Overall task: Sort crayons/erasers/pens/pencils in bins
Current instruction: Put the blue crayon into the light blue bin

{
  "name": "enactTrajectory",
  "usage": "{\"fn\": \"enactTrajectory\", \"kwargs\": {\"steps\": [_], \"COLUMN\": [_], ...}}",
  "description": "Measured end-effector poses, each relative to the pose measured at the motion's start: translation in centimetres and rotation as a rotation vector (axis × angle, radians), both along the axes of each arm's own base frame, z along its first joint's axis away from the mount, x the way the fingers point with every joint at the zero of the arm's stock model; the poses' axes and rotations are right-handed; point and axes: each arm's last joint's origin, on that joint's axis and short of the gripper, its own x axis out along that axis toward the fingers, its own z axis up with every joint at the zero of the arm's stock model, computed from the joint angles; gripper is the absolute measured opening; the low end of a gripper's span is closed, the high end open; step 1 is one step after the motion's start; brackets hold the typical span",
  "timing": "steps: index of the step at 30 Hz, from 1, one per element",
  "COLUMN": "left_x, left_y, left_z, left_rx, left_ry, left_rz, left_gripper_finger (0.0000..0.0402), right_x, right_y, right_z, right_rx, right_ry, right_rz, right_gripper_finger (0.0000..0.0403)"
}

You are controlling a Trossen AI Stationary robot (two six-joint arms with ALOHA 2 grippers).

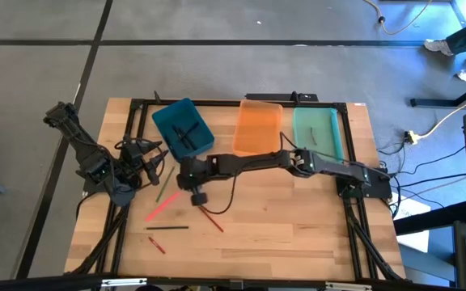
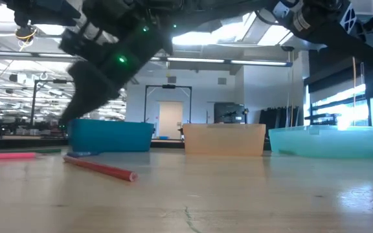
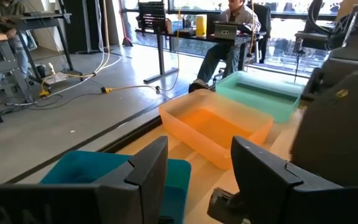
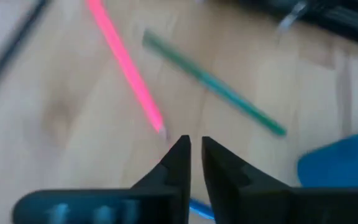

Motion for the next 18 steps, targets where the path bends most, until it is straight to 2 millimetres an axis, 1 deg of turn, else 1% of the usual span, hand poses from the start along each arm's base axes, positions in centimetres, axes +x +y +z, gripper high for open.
{"fn": "enactTrajectory", "kwargs": {"steps": [4,7,10,18], "left_x": [0.0,0.0,0.0,0.0], "left_y": [0.0,0.0,0.0,0.0], "left_z": [0.0,0.0,0.0,0.0], "left_rx": [0.000,0.011,0.018,0.019], "left_ry": [0.000,0.009,0.014,0.013], "left_rz": [0.000,-0.002,-0.003,-0.002], "left_gripper_finger": [0.0170,0.0170,0.0170,0.0170], "right_x": [-0.9,-1.5,-1.9,-2.7], "right_y": [-1.1,-1.8,-2.3,-2.4], "right_z": [-0.6,-1.4,-1.7,-2.1], "right_rx": [-0.062,-0.074,-0.089,-0.188], "right_ry": [0.113,0.193,0.221,0.279], "right_rz": [0.145,0.211,0.289,0.505], "right_gripper_finger": [0.0077,0.0094,0.0112,0.0156]}}
